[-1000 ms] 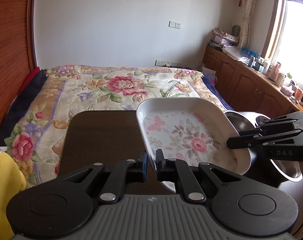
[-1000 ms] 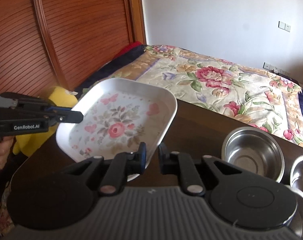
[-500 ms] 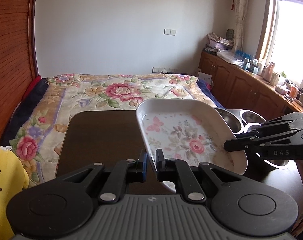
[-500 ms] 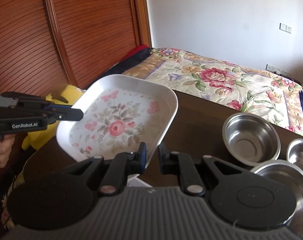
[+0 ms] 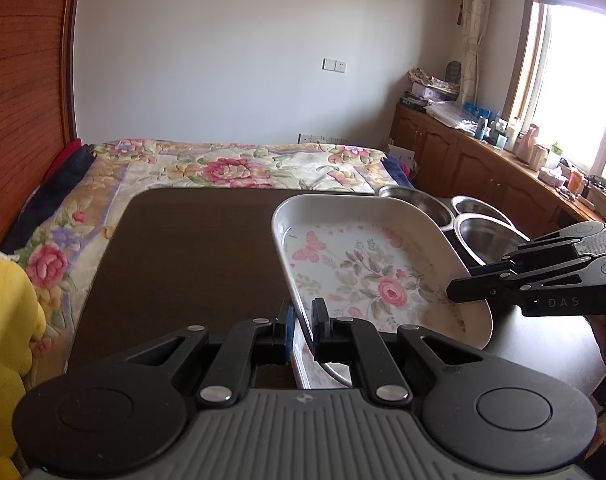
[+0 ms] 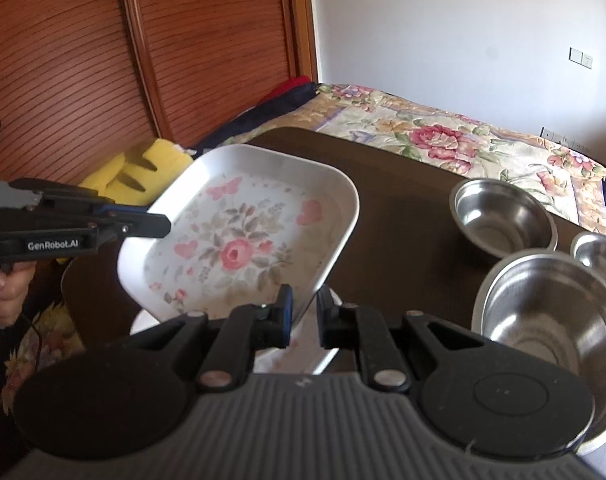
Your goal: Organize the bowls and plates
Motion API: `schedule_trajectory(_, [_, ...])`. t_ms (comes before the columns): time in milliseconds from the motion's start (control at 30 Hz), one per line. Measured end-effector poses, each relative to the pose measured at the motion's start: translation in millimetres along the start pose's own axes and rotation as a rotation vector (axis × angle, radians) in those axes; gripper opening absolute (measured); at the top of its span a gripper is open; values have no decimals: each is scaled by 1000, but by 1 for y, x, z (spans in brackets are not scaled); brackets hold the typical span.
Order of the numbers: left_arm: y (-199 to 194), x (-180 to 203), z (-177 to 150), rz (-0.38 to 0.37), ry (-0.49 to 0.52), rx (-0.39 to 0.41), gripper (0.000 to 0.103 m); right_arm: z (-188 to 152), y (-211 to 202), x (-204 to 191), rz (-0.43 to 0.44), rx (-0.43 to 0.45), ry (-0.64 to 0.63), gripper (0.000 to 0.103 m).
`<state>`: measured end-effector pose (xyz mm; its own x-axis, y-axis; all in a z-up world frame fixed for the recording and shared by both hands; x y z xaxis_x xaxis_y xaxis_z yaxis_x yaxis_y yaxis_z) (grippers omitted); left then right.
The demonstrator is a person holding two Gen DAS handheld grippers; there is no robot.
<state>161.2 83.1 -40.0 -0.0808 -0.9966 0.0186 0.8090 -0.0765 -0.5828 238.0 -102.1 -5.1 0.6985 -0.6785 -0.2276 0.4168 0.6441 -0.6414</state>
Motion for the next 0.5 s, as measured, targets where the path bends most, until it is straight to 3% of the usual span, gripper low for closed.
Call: schedule_trajectory(500, [1,8,-35,0,6,-57,36,-29,0,-14,3,-41,-28,15])
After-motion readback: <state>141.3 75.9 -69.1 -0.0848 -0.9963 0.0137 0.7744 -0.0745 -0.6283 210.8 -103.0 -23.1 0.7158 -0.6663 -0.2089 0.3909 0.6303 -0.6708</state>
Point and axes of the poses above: each gripper's, at about its wrist camera, not at the fingertips, and y roughly the way its jaws point, x to its right, z to its top, the point moved 5 cm from there along y, roughly the way its jaws point, and after that the axes turned 12 degrees about z, right-handed, at the moved point
